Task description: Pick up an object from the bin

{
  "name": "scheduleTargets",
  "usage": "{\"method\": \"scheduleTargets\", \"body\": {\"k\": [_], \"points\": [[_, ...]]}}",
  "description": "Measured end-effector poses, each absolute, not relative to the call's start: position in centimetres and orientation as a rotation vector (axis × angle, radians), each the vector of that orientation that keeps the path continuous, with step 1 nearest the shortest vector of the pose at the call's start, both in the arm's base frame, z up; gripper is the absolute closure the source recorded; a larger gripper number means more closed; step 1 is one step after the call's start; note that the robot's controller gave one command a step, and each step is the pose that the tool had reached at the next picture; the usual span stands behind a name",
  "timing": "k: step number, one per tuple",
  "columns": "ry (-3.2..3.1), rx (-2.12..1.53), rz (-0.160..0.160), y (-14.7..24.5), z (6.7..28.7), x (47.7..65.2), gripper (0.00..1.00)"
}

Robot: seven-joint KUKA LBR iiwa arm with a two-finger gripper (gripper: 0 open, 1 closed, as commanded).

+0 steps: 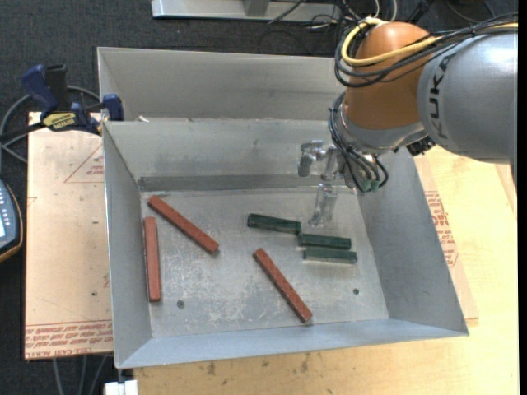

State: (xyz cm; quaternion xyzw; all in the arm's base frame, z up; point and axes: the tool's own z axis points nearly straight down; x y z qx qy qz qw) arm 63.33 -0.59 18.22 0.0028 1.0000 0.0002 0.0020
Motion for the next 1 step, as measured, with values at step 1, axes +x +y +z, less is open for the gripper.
{"method": "scheduleTargets", "body": {"k": [1], "points": [[3.103, -0.421, -0.001, -0.83, 27.53, 65.05, 0.00]]}}
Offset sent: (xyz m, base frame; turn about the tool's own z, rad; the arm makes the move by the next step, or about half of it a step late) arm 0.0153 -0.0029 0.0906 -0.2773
